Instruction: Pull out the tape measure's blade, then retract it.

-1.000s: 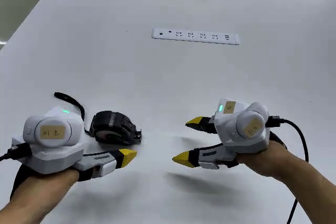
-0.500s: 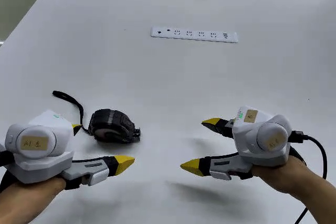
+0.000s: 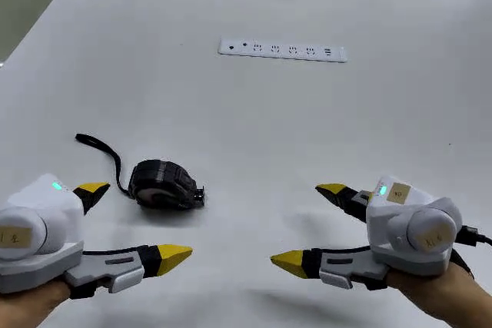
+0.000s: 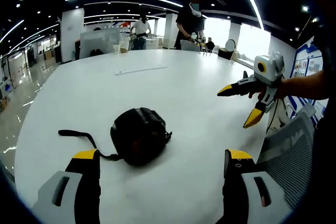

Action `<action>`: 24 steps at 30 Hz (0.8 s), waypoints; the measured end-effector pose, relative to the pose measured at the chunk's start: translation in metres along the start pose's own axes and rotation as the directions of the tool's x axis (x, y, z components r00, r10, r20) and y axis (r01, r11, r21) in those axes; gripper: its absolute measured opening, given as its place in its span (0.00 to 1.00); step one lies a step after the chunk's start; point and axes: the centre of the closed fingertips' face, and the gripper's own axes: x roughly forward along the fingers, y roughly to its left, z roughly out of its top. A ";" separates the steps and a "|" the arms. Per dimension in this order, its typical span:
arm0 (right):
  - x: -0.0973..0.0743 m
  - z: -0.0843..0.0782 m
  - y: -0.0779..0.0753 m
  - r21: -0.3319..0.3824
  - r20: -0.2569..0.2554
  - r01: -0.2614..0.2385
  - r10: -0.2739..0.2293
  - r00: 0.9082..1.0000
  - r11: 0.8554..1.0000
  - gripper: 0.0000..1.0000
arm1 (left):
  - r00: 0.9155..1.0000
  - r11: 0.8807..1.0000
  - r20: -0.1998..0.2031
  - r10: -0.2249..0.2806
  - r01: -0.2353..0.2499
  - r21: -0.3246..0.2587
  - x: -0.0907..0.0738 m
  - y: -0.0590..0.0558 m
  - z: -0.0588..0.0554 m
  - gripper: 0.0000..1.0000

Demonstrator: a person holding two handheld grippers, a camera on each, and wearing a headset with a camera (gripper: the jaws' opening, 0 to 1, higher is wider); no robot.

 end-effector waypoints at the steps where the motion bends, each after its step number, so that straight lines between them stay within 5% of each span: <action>1: -0.001 -0.001 0.001 0.002 0.003 0.006 -0.006 1.000 1.000 0.81 | 1.000 1.000 0.002 -0.005 0.005 0.002 0.000 0.000 0.000 0.96; 15: -0.020 -0.007 0.005 0.031 0.026 0.068 -0.069 0.997 0.997 0.92 | 0.999 0.996 -0.010 -0.052 0.052 0.066 -0.009 -0.015 -0.005 0.99; 24: -0.029 -0.011 0.008 0.044 0.025 0.084 -0.085 0.996 0.996 0.99 | 0.998 0.995 0.023 -0.062 0.060 0.082 -0.014 -0.021 0.001 0.99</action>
